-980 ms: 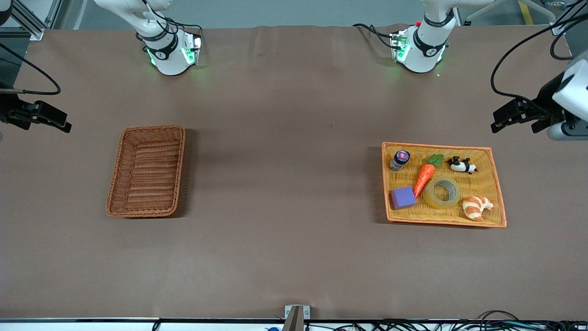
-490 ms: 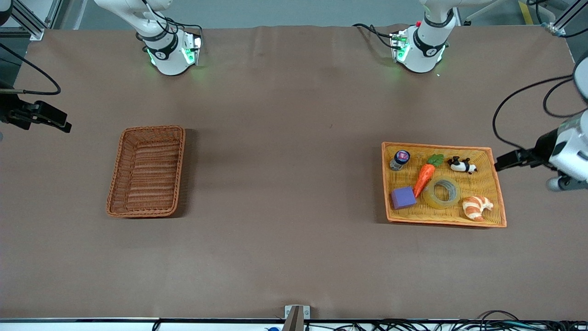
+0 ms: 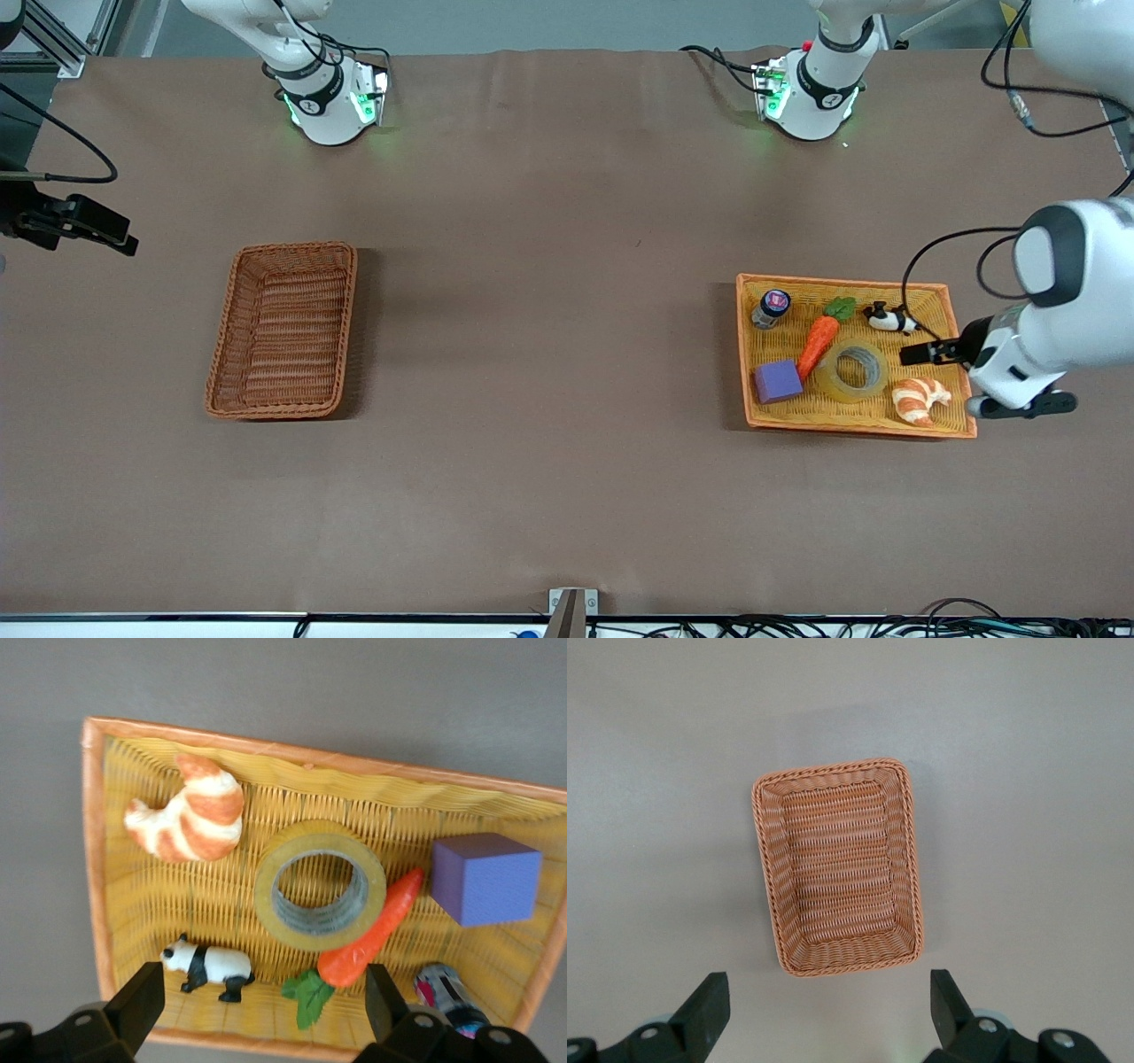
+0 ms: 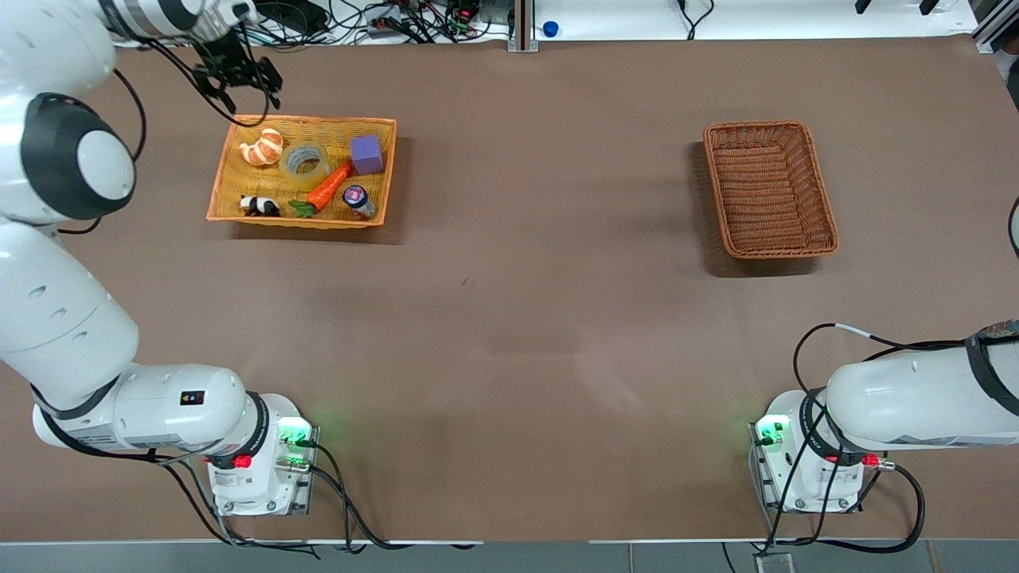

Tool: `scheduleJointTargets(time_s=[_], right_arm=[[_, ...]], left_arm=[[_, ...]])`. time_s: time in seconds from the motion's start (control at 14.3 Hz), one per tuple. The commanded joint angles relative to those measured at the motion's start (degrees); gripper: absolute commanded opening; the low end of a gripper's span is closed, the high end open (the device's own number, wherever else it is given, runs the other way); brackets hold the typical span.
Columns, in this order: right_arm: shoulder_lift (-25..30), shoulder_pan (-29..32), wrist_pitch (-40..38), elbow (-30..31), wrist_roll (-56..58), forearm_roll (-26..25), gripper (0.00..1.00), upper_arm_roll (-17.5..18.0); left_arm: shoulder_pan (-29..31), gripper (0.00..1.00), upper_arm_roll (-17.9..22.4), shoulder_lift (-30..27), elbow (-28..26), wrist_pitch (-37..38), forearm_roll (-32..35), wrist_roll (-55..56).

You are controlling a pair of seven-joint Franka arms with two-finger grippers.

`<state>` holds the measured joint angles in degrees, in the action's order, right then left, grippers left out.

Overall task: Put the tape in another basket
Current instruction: 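Lower the left gripper onto the tape roll and close on its rim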

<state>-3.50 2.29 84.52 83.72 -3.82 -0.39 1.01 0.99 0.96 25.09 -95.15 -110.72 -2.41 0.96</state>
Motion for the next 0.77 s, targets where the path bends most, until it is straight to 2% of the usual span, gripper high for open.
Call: scheduleJointTargets(time_s=[0.0,0.21,0.42,0.7], right_arm=[[1.7,0.4,0.2,1.8,0.7,1.0,1.0,0.2],[1.7,-2.8,0.2,1.8,0.7,1.0,1.0,-3.5],[1.7,-2.1,0.2,1.8,0.8,1.1,1.0,-3.5],[1.7,-1.8,0.2,1.8,0.9,1.2,1.0,-3.3]], left_arm=[[0.1,0.99,0.1,3.3,0.6,-2.5,0.7,-0.9],[0.1,0.98,0.1,5.9,0.4,-2.6,0.7,-1.0],[0.0,0.93,0.2,7.0,-1.3,-3.6,0.7,-1.1],[0.1,0.93,0.2,8.4,-3.5,-7.5,0.8,-2.1]])
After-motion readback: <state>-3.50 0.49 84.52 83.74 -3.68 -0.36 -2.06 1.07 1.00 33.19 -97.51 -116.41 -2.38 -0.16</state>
